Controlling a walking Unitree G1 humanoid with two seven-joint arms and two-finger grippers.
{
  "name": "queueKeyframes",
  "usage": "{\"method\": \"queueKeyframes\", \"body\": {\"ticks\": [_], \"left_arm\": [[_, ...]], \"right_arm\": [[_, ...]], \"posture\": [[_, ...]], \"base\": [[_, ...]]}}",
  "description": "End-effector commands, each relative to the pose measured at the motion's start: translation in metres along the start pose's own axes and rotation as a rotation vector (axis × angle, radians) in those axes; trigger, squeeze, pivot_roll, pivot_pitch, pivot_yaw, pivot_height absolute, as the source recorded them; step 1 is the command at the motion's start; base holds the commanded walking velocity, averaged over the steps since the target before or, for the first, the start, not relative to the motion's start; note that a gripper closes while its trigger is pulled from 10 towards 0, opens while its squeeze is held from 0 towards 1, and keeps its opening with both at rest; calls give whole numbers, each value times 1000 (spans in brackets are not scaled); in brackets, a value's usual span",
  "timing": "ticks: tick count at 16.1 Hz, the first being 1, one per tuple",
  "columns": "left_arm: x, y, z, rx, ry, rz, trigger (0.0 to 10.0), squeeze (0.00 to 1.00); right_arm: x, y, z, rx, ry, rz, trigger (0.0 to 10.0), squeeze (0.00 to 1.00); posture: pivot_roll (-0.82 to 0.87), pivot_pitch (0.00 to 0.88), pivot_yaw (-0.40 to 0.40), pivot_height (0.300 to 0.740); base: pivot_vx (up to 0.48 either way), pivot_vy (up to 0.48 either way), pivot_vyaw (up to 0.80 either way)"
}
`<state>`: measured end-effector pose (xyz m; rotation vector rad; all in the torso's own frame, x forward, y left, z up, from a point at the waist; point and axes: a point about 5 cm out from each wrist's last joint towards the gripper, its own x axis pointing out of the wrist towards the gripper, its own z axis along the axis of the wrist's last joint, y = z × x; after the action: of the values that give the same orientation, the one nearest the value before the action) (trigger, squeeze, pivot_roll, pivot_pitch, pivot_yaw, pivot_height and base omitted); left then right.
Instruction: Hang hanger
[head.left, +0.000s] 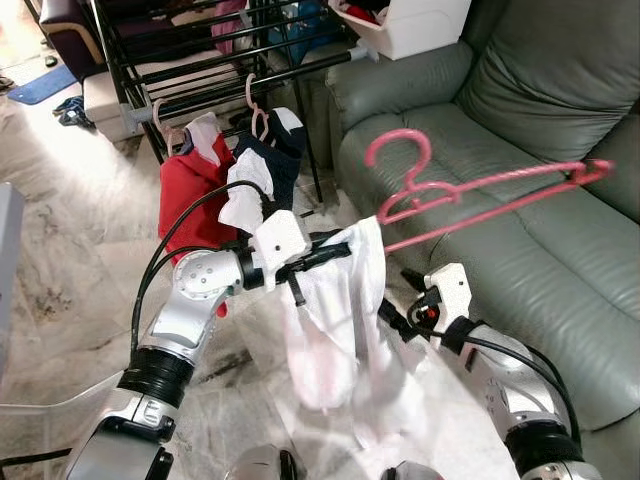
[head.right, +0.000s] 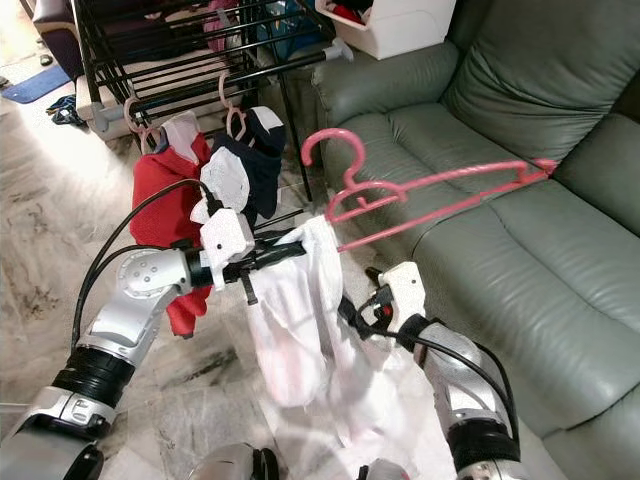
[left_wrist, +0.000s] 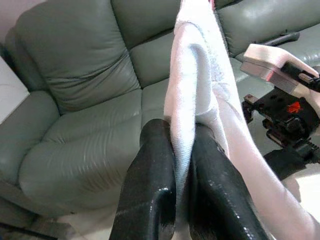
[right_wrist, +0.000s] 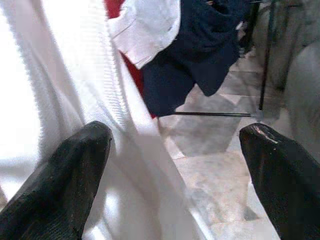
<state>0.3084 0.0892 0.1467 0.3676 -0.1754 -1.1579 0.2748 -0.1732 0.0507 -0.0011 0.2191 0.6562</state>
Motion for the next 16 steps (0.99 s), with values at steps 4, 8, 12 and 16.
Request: {"method": "queueKeyframes", "body": {"ticks": [4,8,12,16], "left_arm": [[2,3,18,31,-60,11,0,0],[7,10,38,46,-118,38,0,0],[13,22,74,8,-245,109,0,0],[12,32,97,-11,-322,156,0,0]], "right_arm": [[-2,4,0,-2,26,50,10000,0],[-5,2,-18,32,133,17,10000,0],[-9,-3,-43,70,284,-76,10000,0],[-12,-17,-50,114,319,-223,157,0]], "posture": [[-22,0,86,740],[-19,0,76,740],[-10,0,62,740],[-7,0,57,740]], "base": [[0,0,0],[0,0,0],[0,0,0],[0,0,0]]}}
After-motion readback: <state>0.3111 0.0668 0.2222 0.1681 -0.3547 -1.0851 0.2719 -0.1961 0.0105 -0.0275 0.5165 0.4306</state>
